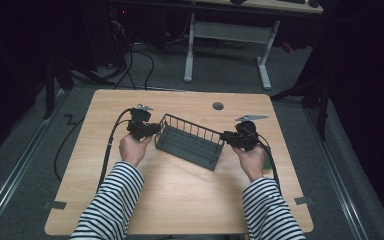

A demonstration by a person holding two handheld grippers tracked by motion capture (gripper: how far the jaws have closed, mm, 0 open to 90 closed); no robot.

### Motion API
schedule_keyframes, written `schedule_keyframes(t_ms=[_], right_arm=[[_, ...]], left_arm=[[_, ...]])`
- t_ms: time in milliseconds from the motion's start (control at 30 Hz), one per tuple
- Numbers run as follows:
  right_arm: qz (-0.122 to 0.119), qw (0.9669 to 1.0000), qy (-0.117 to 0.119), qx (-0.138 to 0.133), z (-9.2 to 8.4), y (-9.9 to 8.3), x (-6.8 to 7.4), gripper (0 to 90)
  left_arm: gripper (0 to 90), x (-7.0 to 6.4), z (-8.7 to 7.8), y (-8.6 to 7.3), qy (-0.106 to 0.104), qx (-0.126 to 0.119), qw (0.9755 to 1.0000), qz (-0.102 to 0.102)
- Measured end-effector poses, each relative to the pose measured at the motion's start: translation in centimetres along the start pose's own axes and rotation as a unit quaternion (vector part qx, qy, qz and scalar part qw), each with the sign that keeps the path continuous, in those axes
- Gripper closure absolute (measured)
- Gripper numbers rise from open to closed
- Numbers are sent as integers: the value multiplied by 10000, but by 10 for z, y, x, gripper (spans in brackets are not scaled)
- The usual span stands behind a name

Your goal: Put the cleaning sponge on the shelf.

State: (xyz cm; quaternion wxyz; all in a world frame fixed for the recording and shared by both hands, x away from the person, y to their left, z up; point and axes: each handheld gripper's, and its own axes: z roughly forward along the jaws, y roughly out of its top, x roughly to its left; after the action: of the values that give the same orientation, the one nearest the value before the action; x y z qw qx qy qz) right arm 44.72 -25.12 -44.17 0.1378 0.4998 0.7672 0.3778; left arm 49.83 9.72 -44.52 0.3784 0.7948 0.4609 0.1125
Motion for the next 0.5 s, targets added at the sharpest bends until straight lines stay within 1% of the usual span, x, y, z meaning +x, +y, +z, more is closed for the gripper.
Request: schedule_keyframes(t_ms=[67, 100, 167, 233, 333, 367, 400, 500], right_arm=[[-101, 9999, -15, 61, -2, -1, 5, 731], [-146, 9999, 4, 87, -4, -4, 8, 729], [-160, 9998, 12, 78, -5, -5, 9, 729], [-157, 9998, 80, 31, -9, -11, 12, 727], [-237, 9996, 93, 92, -13, -14, 18, 724], [-295, 9994, 109, 117, -16, -17, 23, 722], [-295, 9994, 109, 117, -16, -17, 23, 722], [-284, 9993, 222, 63, -21, -25, 26, 720]], left_arm=[[835, -1, -3, -3, 5, -11, 10000, 15], [836, -1, -4, -5, -19, -26, 10000, -9], [836, -1, -7, -9, -75, -47, 10000, -41], [837, -3, -10, -12, -96, -37, 9999, -25], [838, -5, -14, -16, -94, -3, 10000, 10], [840, -6, -17, -18, -85, 7, 10000, 27], [840, -6, -17, -18, -85, 7, 10000, 27], [841, -8, -20, -23, -108, -2, 9999, 34]])
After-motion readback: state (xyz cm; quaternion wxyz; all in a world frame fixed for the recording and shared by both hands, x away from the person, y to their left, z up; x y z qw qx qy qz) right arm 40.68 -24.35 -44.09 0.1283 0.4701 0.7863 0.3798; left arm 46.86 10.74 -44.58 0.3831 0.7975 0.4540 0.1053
